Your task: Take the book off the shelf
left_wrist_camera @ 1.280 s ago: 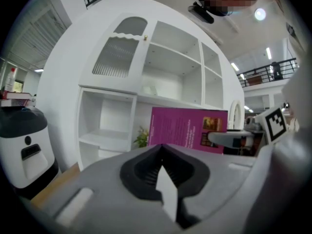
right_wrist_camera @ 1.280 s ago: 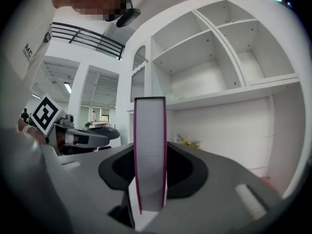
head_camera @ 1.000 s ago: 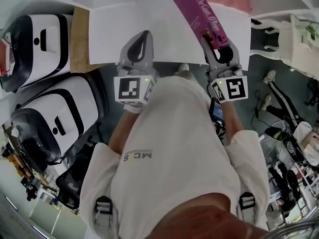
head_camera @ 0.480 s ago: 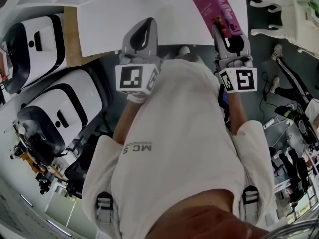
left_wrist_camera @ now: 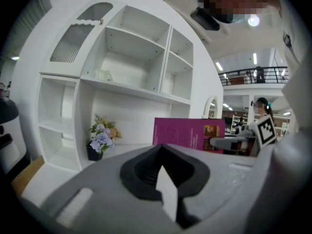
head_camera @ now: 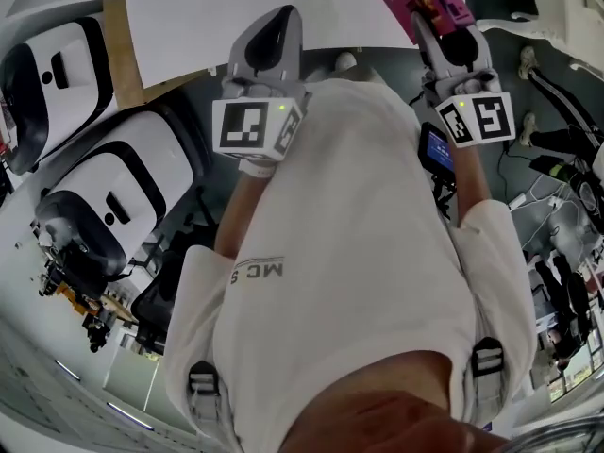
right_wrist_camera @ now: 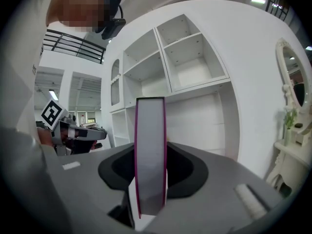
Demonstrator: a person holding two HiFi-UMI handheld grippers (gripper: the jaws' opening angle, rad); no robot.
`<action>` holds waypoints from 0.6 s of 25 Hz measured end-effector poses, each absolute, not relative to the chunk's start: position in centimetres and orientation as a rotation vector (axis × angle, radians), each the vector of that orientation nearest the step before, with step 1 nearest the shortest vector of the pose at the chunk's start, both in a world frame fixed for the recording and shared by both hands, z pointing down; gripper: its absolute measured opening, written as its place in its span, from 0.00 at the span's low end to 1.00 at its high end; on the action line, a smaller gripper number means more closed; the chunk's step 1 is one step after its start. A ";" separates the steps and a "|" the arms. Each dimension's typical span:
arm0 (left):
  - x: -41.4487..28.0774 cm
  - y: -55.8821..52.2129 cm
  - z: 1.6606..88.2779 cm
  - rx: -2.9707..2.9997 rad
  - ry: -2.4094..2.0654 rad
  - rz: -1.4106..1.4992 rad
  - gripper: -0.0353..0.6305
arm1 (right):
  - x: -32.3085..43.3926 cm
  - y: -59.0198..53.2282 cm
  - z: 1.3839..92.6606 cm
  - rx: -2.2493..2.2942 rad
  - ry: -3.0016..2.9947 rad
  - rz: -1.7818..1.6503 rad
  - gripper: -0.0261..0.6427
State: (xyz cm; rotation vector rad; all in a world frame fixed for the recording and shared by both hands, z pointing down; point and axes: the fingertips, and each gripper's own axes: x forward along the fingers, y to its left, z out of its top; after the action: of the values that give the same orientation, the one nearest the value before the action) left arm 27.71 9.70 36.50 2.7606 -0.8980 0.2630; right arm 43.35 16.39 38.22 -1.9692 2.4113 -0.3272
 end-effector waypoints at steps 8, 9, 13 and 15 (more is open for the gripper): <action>29.9 12.0 36.7 2.770 -0.893 0.310 0.05 | 45.5 18.2 37.8 -1.926 2.482 -0.300 0.25; 29.9 12.1 36.7 2.766 -0.894 0.311 0.05 | 45.6 18.3 37.8 -1.926 2.483 -0.301 0.25; 30.2 12.3 37.0 2.764 -0.885 0.311 0.05 | 45.8 18.5 38.0 -1.938 2.481 -0.307 0.25; 30.6 12.3 37.2 2.769 -0.879 0.314 0.05 | 46.2 18.5 38.3 -1.941 2.478 -0.306 0.25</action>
State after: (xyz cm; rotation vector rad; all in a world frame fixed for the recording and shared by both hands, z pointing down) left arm 30.56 12.30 37.17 2.7692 -0.8792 0.3141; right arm 46.17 18.47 38.27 -1.9414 2.4785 -0.3058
